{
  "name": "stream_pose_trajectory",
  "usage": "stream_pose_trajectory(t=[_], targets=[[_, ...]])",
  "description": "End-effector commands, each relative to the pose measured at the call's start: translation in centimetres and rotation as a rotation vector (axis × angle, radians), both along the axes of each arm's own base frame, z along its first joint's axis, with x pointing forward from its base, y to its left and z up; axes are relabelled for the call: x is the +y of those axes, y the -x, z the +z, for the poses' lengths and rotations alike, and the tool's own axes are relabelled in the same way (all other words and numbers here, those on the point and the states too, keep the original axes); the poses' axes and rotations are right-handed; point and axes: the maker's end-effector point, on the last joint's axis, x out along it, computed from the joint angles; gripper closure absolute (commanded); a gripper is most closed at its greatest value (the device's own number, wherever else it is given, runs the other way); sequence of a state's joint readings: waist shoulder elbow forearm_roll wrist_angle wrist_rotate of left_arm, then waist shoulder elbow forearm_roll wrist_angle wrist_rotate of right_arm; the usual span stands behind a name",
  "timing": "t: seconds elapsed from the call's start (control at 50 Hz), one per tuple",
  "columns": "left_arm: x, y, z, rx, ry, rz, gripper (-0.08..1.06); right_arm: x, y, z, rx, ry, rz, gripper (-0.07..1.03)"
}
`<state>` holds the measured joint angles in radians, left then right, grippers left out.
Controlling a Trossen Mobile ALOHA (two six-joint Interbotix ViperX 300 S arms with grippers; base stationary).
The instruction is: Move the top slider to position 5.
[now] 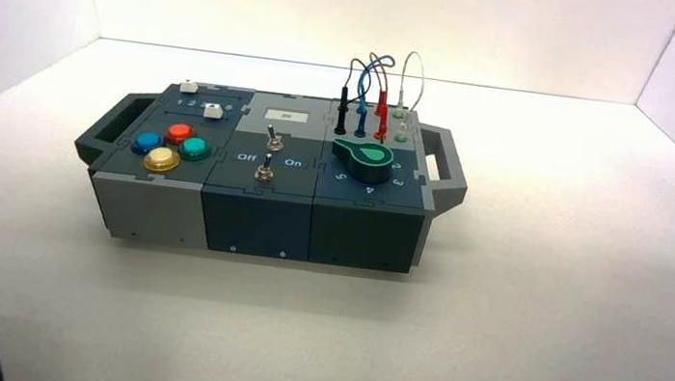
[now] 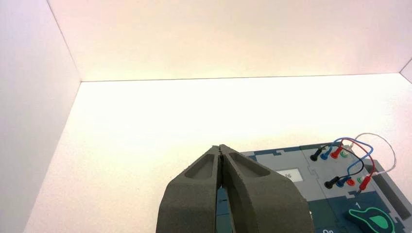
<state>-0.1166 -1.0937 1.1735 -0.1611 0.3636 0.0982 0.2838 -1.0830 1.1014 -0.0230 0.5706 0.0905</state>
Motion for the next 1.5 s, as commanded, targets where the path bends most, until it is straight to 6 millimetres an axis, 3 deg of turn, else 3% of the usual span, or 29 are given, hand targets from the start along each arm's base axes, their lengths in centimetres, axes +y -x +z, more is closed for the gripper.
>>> stream_pose_trajectory(t=[0.02, 0.4, 0.62, 0.84, 1.26, 1.5], targets=[[-0.1, -0.2, 0.6, -0.017, 0.0, -0.002, 1.01, 0.0, -0.3, 0.6, -0.01, -0.01, -0.009, 0.98], [-0.4, -0.3, 0.3, -0.006, 0.001, -0.015, 1.01, 0.0, -0.3, 0.5, -0.008, -0.011, -0.009, 0.98], [-0.8, -1.2, -1.5, 0.088, -0.01, -0.027, 1.01, 0.1, -0.2, 0.4, 0.001, -0.021, -0.009, 0.98], [-1.1, -2.8, -3.5, 0.223, -0.028, -0.032, 1.01, 0.2, -0.3, 0.2, 0.011, -0.022, -0.008, 0.98], [-1.9, -8.2, -6.8, 0.431, -0.069, -0.042, 1.01, 0.3, -0.5, -0.3, 0.043, -0.02, -0.008, 0.98], [-2.1, -9.7, -9.5, 0.523, -0.094, -0.051, 1.01, 0.3, -0.6, -0.5, 0.053, -0.017, -0.008, 0.98]])
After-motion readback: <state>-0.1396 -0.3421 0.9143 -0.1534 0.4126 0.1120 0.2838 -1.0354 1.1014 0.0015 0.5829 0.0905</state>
